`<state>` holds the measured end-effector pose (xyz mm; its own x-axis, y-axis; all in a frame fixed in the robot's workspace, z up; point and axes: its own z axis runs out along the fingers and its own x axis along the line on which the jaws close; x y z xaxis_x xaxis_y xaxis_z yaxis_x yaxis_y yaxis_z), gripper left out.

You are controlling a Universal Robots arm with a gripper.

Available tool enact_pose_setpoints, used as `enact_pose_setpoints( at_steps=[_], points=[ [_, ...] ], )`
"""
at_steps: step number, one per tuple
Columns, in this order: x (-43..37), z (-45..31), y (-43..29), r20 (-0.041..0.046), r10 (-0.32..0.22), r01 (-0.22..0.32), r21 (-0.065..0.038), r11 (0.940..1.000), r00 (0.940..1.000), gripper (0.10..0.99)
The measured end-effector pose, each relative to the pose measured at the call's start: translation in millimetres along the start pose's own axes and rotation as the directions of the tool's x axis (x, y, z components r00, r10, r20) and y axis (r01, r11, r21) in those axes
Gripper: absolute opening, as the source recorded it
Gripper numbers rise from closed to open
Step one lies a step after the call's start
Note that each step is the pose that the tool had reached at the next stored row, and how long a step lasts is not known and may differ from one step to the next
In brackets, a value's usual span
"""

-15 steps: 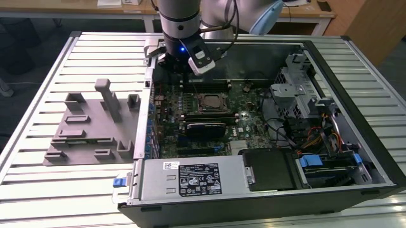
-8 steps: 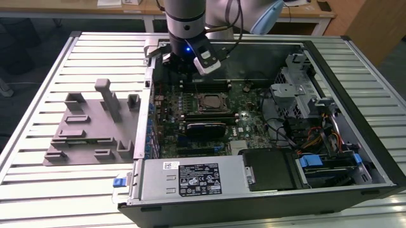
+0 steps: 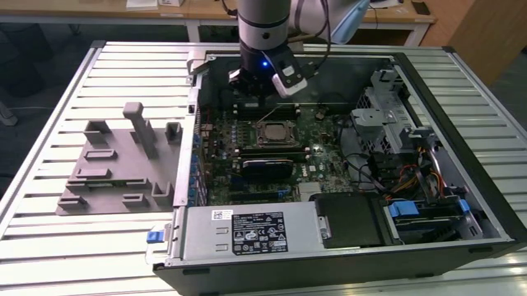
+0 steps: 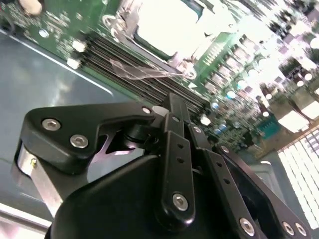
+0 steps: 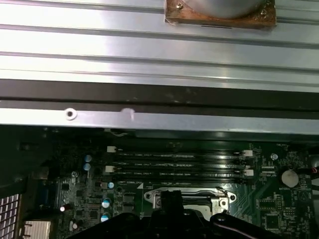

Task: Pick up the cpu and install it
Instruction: 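Install the first cpu locking lever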

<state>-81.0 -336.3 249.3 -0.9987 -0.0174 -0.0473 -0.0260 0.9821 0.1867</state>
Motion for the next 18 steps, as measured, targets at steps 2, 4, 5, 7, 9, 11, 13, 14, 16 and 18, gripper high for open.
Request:
enact_pose_setpoints(
  at_steps=[2, 4, 5, 7, 9, 11, 13, 14, 16, 18],
  points=[
    [-1.5, 0.1, -0.1, -0.0001, 0.0, 0.0, 0.004, 1.0, 1.0, 0.106],
    [-1.6, 0.1, -0.1, 0.0, 0.0, 0.0, 0.004, 1.0, 1.0, 0.106],
    [-1.6, 0.1, -0.1, -0.0001, 0.0, 0.0, 0.004, 1.0, 1.0, 0.106],
    [-1.8, 0.3, -0.1, 0.0042, 0.003, -0.003, 0.008, 1.0, 1.0, 0.106],
    [-1.6, 0.9, -0.2, 0.0174, 0.012, -0.012, 0.013, 0.9998, 0.9998, 0.106],
    [-1.6, 1.9, -0.4, 0.0311, 0.021, -0.021, 0.014, 0.9997, 0.9993, 0.106],
    [-1.5, 2.9, -0.6, 0.0422, 0.026, -0.027, 0.014, 0.9995, 0.9988, 0.106],
    [-1.5, 3.3, -0.7, 0.0479, 0.027, -0.027, 0.014, 0.9995, 0.9985, 0.106],
    [-1.5, 4.1, -0.8, 0.0581, 0.028, -0.029, 0.013, 0.9995, 0.9979, 0.106],
    [-1.5, 4.9, -1.0, 0.0673, 0.03, -0.031, 0.013, 0.9994, 0.9973, 0.106]
  ],
)
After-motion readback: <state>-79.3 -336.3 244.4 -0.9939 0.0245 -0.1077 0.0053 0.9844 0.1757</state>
